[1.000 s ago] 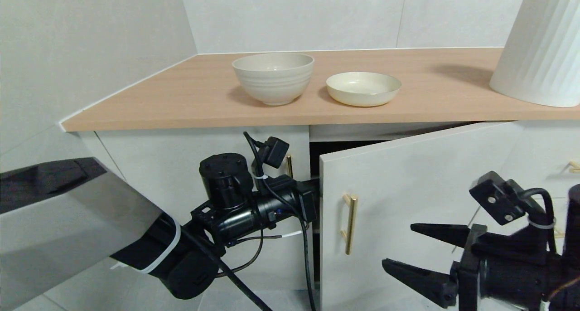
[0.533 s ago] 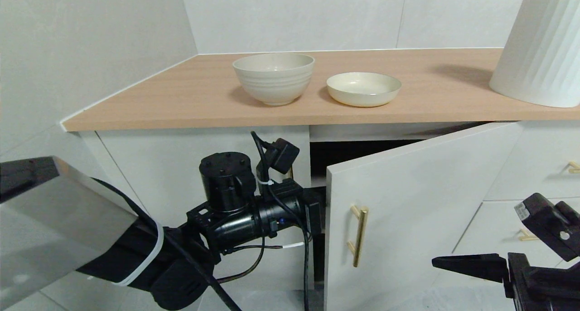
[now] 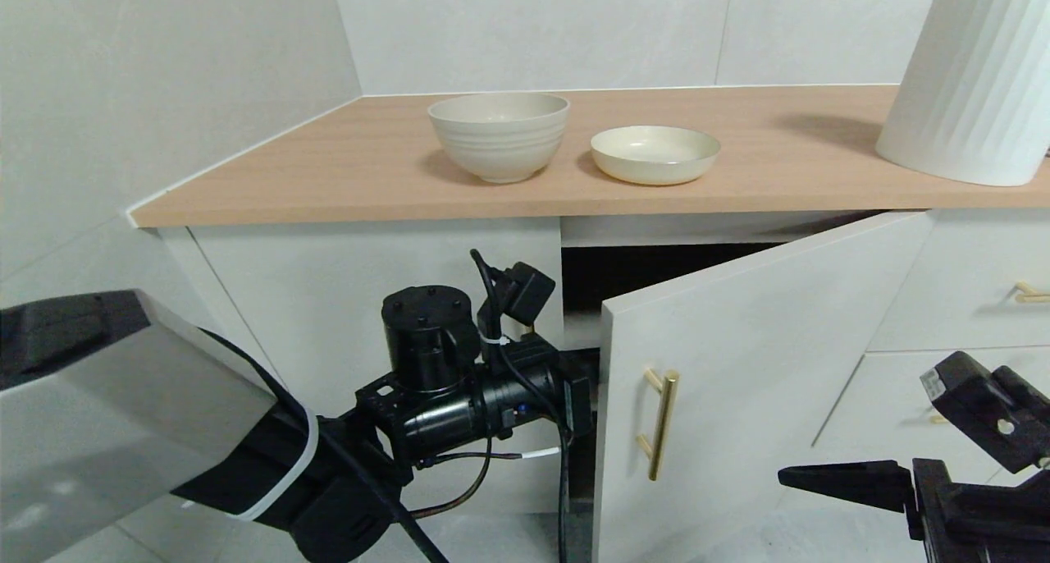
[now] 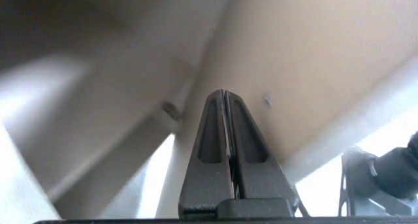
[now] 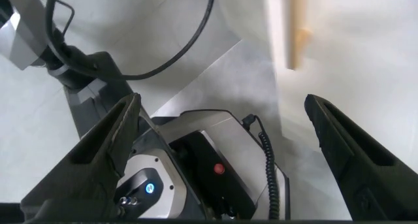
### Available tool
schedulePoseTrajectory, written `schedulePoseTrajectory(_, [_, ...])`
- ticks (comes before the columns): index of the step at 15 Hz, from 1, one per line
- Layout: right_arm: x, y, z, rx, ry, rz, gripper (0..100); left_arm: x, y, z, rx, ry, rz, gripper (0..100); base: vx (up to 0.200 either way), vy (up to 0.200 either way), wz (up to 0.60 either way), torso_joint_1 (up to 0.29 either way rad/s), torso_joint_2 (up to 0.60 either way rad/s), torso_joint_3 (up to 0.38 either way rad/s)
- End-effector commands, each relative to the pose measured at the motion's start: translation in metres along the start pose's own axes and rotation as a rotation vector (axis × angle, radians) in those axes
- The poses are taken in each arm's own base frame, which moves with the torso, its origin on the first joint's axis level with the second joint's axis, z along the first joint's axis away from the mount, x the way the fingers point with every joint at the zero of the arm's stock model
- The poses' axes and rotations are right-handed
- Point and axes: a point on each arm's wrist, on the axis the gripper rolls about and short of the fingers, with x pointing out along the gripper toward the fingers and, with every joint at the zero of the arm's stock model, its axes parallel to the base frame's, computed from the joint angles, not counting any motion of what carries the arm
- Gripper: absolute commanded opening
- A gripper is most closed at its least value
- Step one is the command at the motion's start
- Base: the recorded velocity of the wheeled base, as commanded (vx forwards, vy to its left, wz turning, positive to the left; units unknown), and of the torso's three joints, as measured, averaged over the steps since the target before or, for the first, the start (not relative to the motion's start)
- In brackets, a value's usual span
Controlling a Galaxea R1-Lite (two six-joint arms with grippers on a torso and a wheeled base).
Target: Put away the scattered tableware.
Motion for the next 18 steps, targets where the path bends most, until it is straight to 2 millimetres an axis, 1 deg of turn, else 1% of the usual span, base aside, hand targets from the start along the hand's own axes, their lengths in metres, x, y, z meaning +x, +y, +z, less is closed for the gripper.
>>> schedulePoseTrajectory(1, [0.002,-0.001,-0.001,0.003,0.009,-0.001,100,0.002,0.001,-0.002,-0.002,0.004,0.0,0,-0.2,0.0,0.0,-0.007,0.0,0.007])
schedulePoseTrajectory(2, [0.002,-0.001,-0.001,0.003,0.009,-0.001,100,0.002,0.002,-0.002,-0.003,0.003,0.0,0,-0.2,0.0,0.0,0.002,0.0,0.017])
schedulePoseTrajectory(6, [0.002,-0.001,-0.001,0.003,0.009,-0.001,100,0.009,0.005,-0.004,-0.002,-0.001,0.002,0,0.0,0.0,0.0,0.0,0.0,0.0])
schedulePoseTrajectory(8, [0.002,-0.001,-0.002,0.002,0.01,-0.002,100,0.02,0.012,-0.006,0.0,-0.008,0.014,0,0.0,0.0,0.0,0.0,0.0,0.0])
schedulePoseTrajectory(11, [0.002,-0.001,-0.002,0.002,0.01,-0.002,100,0.027,0.015,-0.008,0.001,-0.01,0.015,0,0.0,0.0,0.0,0.0,0.0,0.0])
schedulePoseTrajectory(14, [0.002,-0.001,-0.002,0.003,0.01,-0.002,100,0.03,0.015,-0.012,-0.002,-0.003,0.016,0,-0.2,0.0,0.0,0.007,0.0,-0.001])
schedulePoseTrajectory(18, [0.001,0.0,-0.002,0.0,0.008,0.0,100,0.034,0.018,-0.016,-0.004,-0.004,0.041,0,0.0,0.0,0.0,0.0,0.0,0.0])
